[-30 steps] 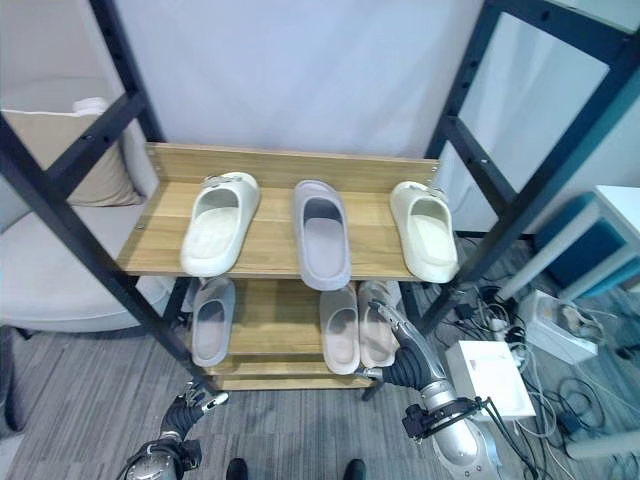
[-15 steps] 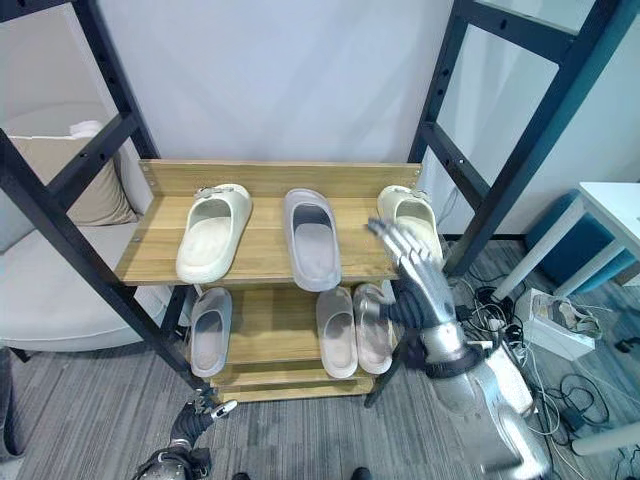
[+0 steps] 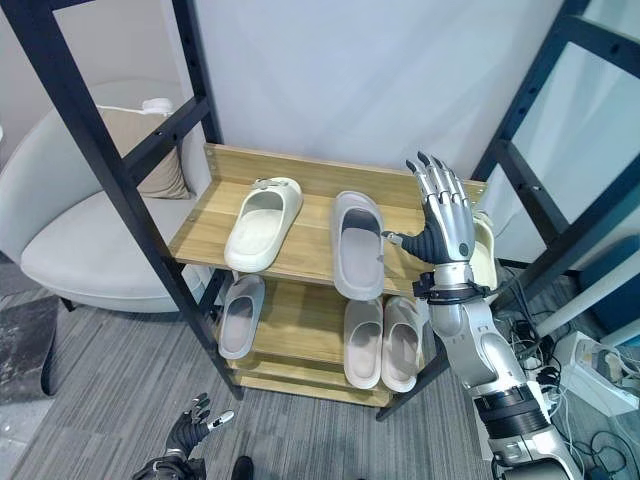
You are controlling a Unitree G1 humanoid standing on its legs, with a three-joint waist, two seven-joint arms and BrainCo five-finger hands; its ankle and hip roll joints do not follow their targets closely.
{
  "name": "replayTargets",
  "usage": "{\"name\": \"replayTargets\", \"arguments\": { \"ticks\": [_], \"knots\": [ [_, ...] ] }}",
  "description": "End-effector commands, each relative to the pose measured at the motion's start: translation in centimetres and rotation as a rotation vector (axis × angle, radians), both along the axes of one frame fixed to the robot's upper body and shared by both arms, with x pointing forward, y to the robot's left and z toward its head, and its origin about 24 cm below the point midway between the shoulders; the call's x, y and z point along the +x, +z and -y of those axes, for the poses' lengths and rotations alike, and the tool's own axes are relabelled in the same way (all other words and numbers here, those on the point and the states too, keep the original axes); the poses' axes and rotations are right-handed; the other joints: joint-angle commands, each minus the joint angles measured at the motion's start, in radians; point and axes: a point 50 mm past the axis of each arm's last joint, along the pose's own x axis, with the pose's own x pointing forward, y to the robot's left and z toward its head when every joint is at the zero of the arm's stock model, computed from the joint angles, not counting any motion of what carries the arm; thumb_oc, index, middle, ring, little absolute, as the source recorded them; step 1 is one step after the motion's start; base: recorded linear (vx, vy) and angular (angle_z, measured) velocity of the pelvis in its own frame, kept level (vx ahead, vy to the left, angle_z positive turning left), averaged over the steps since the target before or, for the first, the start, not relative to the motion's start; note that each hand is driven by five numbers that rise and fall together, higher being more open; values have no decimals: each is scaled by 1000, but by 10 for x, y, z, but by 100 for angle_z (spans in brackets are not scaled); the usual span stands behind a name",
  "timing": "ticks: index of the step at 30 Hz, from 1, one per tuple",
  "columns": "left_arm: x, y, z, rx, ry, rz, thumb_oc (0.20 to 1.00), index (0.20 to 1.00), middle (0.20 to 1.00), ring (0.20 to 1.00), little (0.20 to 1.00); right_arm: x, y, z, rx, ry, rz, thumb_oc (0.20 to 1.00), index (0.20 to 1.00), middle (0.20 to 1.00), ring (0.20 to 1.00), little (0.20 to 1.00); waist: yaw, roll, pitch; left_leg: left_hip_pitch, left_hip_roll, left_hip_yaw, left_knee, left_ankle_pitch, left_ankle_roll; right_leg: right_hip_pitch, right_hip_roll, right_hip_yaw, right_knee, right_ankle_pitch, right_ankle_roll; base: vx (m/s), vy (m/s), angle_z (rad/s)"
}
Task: Arrange the slippers neatly on the shoe rack.
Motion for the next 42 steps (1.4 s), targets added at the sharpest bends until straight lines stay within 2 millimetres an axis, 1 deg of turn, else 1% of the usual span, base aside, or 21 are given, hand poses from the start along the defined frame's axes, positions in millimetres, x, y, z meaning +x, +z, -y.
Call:
{"name": "replayTargets", "arguments": {
  "ticks": [1, 4, 9, 11, 14, 15, 16, 18, 19, 26, 27, 30, 33, 34, 35, 36, 37, 38, 39, 40, 42],
  "knots": [
    [31, 16, -2, 33, -82, 120, 1000, 1000, 1000, 1000, 1000, 14, 45, 8, -65, -54, 159, 1000, 1000, 1000, 1000, 1000, 58, -26, 62, 54, -43, -44, 15, -105, 28, 51, -19, -25, 4, -50, 44, 30, 11, 24],
    [35, 18, -1, 25, -92, 130, 1000, 1000, 1000, 1000, 1000, 30, 42, 12, -71, -93, 105, 1000, 1000, 1000, 1000, 1000, 83, -31, 87, 25, -50, -59, 26, -102, 29, 39, -20, -36, 4, -50, 44, 2, 8, 13],
    [40, 21, 1, 21, -103, 145, 1000, 1000, 1000, 1000, 1000, 39, 38, 8, -72, -96, 64, 1000, 1000, 1000, 1000, 1000, 95, -31, 110, -2, -54, -74, 35, -99, 29, 27, -23, -48, 6, -49, 43, -21, 1, 15],
    [48, 24, 7, 9, -113, 171, 1000, 1000, 1000, 1000, 1000, 47, 29, 6, -48, -104, 14, 1000, 1000, 1000, 1000, 1000, 110, -26, 141, -36, -60, -97, 48, -93, 28, 15, -26, -68, 8, -51, 40, -52, 12, 14],
    [53, 27, 9, 12, -126, 188, 1000, 1000, 1000, 1000, 1000, 53, 24, 6, -54, -115, -26, 1000, 1000, 1000, 1000, 1000, 118, -21, 155, -51, -64, -111, 52, -89, 26, 10, -27, -79, 8, -51, 39, -19, 17, 16],
    [54, 27, 9, 12, -126, 189, 1000, 1000, 1000, 1000, 1000, 54, 25, 6, -54, -114, -25, 642, 642, 642, 642, 642, 117, -21, 155, -52, -64, -112, 53, -89, 26, 10, -27, -80, 8, -51, 39, -15, 22, 3],
    [55, 28, 11, 10, -134, 193, 1000, 1000, 1000, 1000, 1000, 56, 21, 7, -50, -122, -43, 460, 460, 460, 460, 460, 120, -18, 158, -55, -65, -115, 52, -87, 26, 9, -28, -83, 8, -51, 39, -8, 11, 3],
    [54, 26, 12, 13, -139, 189, 1000, 1000, 1000, 1000, 1000, 59, 22, 6, -60, -125, -51, 200, 200, 200, 200, 200, 121, -17, 159, -57, -66, -121, 50, -84, 25, 9, -28, -89, 7, -51, 39, -2, 16, 5],
    [55, 26, 13, 14, -142, 190, 1000, 1000, 1000, 1000, 1000, 60, 18, 8, -73, -140, -66, 200, 200, 200, 200, 200, 122, -16, 158, -57, -67, -122, 49, -84, 24, 9, -29, -90, 7, -51, 39, -2, 24, 9],
    [55, 25, 12, 12, -128, 182, 1000, 1000, 1000, 1000, 1000, 63, 25, 14, -87, -182, -52, 200, 200, 200, 200, 200, 109, -11, 147, -51, -69, -127, 47, -86, 24, 20, -33, -95, 9, -53, 38, -1, 11, 5],
    [54, 24, 12, 11, -116, 174, 1000, 1000, 1000, 1000, 1000, 61, 29, 13, -75, -187, -31, 200, 200, 200, 200, 200, 96, -9, 136, -42, -69, -125, 44, -88, 24, 25, -34, -93, 9, -54, 37, 0, 0, 0],
    [55, 25, 12, 10, -114, 174, 1000, 1000, 1000, 1000, 1000, 58, 31, 13, -40, -186, -18, 200, 200, 200, 200, 200, 89, -8, 127, -32, -67, -121, 41, -89, 24, 32, -35, -93, 8, -55, 37, 0, 0, 0],
    [56, 26, 14, -2, -101, 182, 1000, 1000, 1000, 1000, 1000, 42, 47, 8, 71, -119, 93, 200, 200, 200, 200, 200, 67, -2, 104, -13, -62, -103, 34, -89, 21, 44, -36, -84, 6, -57, 35, 0, 0, 0],
    [54, 25, 13, 0, -93, 172, 1000, 1000, 1000, 1000, 1000, 29, 60, 4, 126, -73, 187, 200, 200, 200, 200, 200, 62, 2, 97, 2, -55, -98, 30, -94, 18, 50, -31, -78, 7, -64, 35, 0, 0, 0],
    [54, 25, 13, 1, -94, 172, 1000, 1000, 1000, 1000, 1000, 28, 59, 5, 126, -75, 186, 200, 200, 200, 200, 200, 63, 1, 97, -1, -58, -99, 30, -89, 20, 49, -33, -79, 5, -60, 35, 2, -34, -1],
    [50, 22, 12, 4, -73, 157, 1000, 1000, 1000, 1000, 1000, 1, 80, -9, 213, 47, 358, 200, 200, 200, 200, 200, 51, 9, 87, 15, -51, -89, 26, -94, 16, 55, -27, -72, 7, -68, 33, -22, -13, -4],
    [50, 22, 12, 5, -74, 157, 1000, 1000, 1000, 1000, 1000, 0, 80, -9, 213, 46, 358, 200, 200, 200, 200, 200, 51, 7, 86, 12, -54, -90, 27, -90, 18, 53, -29, -73, 5, -63, 33, -13, -29, -4],
    [48, 21, 12, 7, -70, 151, 1000, 1000, 1000, 1000, 1000, -8, 86, -13, 232, 87, 406, 200, 200, 200, 200, 200, 45, 8, 83, 12, -52, -88, 26, -89, 18, 53, -29, -71, 5, -64, 32, -21, -17, -9],
    [44, 19, 11, 11, -63, 136, 1000, 1000, 1000, 1000, 1000, -24, 96, -19, 255, 159, 483, 200, 200, 200, 200, 200, 38, 9, 76, 17, -49, -82, 24, -87, 16, 54, -26, -65, 4, -66, 31, -8, -23, -10],
    [44, 18, 11, 12, -64, 135, 1000, 1000, 1000, 1000, 1000, -25, 95, -19, 256, 159, 482, 200, 200, 200, 200, 200, 39, 9, 76, 18, -49, -82, 24, -87, 16, 54, -26, -65, 4, -66, 30, -12, -21, -11],
    [40, 16, 10, 17, -55, 120, 1000, 1000, 1000, 1000, 1000, -41, 104, -26, 287, 241, 555, 200, 200, 200, 200, 200, 30, 10, 72, 24, -48, -79, 20, -85, 15, 54, -22, -57, 4, -66, 29, -26, -24, -8]
  ]
}}
